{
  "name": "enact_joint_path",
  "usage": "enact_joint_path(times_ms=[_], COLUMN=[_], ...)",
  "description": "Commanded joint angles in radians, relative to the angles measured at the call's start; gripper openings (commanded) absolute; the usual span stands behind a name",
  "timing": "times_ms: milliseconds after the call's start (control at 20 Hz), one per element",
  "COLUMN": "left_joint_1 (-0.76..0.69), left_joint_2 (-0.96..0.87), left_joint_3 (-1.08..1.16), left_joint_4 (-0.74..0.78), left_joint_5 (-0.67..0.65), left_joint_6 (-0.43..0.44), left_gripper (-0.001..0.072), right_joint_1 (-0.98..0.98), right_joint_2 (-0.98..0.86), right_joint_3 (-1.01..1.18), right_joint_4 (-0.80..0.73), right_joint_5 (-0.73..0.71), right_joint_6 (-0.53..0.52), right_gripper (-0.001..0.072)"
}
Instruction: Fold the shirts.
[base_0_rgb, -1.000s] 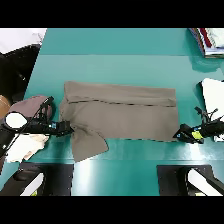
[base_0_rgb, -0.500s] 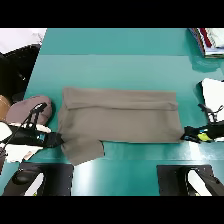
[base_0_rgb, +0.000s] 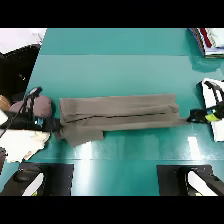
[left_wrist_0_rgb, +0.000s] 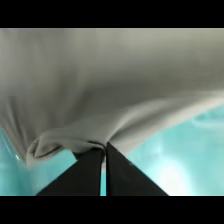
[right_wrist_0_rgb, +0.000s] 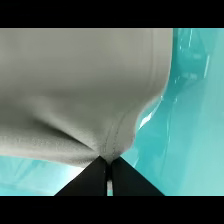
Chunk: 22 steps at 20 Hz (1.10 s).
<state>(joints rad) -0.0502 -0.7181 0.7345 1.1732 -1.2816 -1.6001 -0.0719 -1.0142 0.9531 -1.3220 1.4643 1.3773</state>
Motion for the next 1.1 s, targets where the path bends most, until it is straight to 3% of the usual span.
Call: enact_joint_path(times_ms=[0, 250, 450, 500, 550, 600, 800, 850, 900, 950, 1000, 1050], left_joint_1=[0.001, 0.001, 0.001, 0.001, 0.001, 0.001, 0.001, 0.001, 0.001, -0.002, -0.009, -0.022], left_joint_2=[-0.215, -0.463, -0.524, -0.524, -0.523, -0.522, -0.521, -0.521, -0.521, -0.521, -0.521, -0.521], left_joint_3=[0.103, 0.210, 0.251, 0.256, 0.264, 0.277, 0.367, 0.377, 0.379, 0.379, 0.379, 0.379], left_joint_4=[0.047, 0.047, 0.046, 0.043, 0.042, 0.042, 0.044, 0.031, 0.014, -0.002, -0.020, -0.031], left_joint_5=[0.207, 0.404, 0.451, 0.451, 0.451, 0.438, 0.290, 0.266, 0.258, 0.253, 0.253, 0.253], left_joint_6=[0.038, 0.075, 0.071, 0.071, 0.070, 0.070, 0.075, 0.074, 0.075, 0.075, 0.077, 0.083], left_gripper=[0.0024, 0.0025, 0.0027, 0.0087, 0.0375, 0.0561, 0.0548, 0.0516, 0.0312, 0.0104, 0.0026, 0.0025], right_joint_1=[0.054, 0.087, 0.080, 0.067, 0.051, 0.031, -0.096, -0.134, -0.169, -0.203, -0.231, -0.255], right_joint_2=[-0.206, -0.435, -0.544, -0.551, -0.550, -0.546, -0.500, -0.480, -0.468, -0.466, -0.473, -0.489], right_joint_3=[0.177, 0.373, 0.471, 0.479, 0.479, 0.479, 0.438, 0.391, 0.347, 0.300, 0.260, 0.225], right_joint_4=[-0.006, -0.005, 0.068, 0.106, 0.140, 0.182, 0.206, 0.206, 0.206, 0.215, 0.253, 0.314], right_joint_5=[-0.045, -0.061, -0.042, -0.055, -0.074, -0.076, 0.006, 0.002, -0.002, -0.007, -0.008, -0.007], right_joint_6=[0.002, 0.002, 0.002, 0.001, -0.001, -0.027, -0.090, -0.097, -0.097, -0.108, -0.140, -0.168], right_gripper=[0.0013, 0.0014, 0.0028, 0.0204, 0.0375, 0.0391, 0.0393, 0.0477, 0.0556, 0.0563, 0.0565, 0.0565])
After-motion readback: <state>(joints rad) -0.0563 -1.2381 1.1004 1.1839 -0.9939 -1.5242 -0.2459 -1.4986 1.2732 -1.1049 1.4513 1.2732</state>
